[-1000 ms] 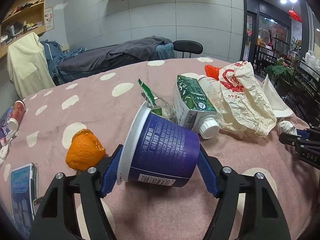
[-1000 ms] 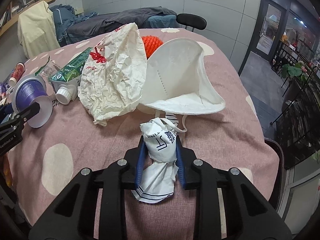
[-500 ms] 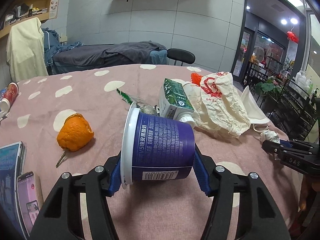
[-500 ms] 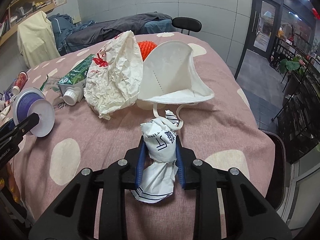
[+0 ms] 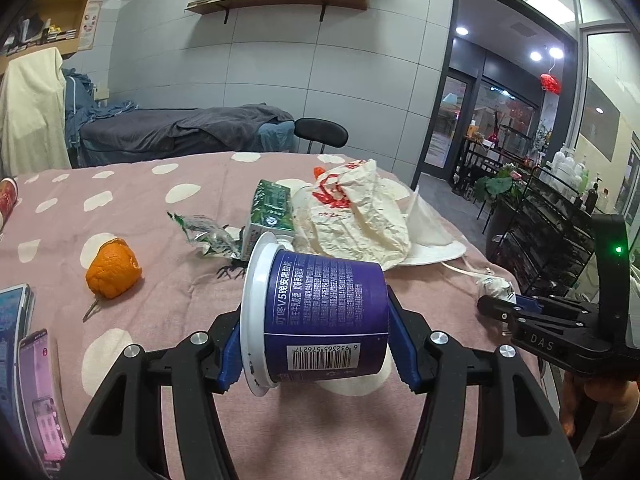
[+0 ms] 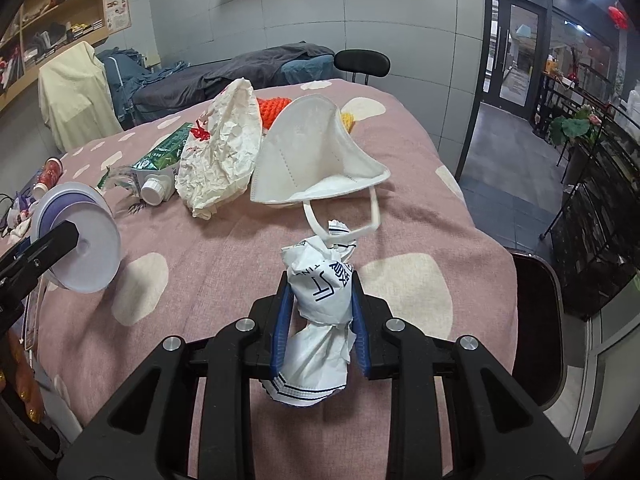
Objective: Collect trash
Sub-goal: 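Lift the tissue with the right tool while the left tool grasps the purple yogurt cup, then carry both items to the black bin while the right tool opens, dropping the tissue, then lower the yogurt cup into the black bin and open the left tool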
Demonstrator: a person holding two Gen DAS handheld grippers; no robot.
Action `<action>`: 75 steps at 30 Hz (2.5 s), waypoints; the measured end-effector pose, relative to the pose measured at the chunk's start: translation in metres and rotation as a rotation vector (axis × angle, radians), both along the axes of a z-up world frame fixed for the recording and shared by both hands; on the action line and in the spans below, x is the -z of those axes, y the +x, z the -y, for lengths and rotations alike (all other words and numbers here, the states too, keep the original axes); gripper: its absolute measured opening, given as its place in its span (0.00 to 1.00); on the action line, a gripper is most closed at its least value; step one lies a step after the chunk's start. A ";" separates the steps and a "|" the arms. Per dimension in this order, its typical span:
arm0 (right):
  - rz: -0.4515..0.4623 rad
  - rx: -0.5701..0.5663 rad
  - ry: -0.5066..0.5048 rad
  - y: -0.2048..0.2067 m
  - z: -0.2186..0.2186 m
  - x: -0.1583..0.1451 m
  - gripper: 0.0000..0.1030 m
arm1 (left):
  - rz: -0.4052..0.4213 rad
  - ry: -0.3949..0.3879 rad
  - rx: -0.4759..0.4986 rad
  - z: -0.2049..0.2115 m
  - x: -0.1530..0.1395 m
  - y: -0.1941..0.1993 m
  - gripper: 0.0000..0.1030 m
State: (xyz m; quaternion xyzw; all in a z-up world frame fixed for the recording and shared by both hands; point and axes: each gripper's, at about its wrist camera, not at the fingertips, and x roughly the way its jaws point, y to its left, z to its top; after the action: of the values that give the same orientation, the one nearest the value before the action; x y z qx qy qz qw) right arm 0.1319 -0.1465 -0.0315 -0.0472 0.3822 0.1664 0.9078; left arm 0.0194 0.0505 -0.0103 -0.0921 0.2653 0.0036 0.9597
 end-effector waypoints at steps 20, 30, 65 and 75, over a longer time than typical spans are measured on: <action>0.074 0.302 0.064 -0.005 0.119 0.001 0.27 | 0.089 0.038 0.346 0.105 -0.015 0.027 0.57; -0.097 0.568 0.032 0.049 0.218 0.075 0.27 | 0.112 0.045 0.507 0.162 -0.021 0.052 0.57; -0.257 0.958 0.026 -0.006 0.340 0.145 0.62 | -0.262 0.183 0.825 0.355 0.059 0.126 0.57; -0.260 0.968 0.025 -0.007 0.343 0.144 0.62 | -0.326 0.213 0.804 0.362 0.079 0.138 0.65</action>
State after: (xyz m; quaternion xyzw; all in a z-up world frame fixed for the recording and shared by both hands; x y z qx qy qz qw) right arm 0.1245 -0.4892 -0.1758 0.1678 0.4681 -0.2648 0.8262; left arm 0.1573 -0.3120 -0.0892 0.1195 0.4260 -0.3282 0.8346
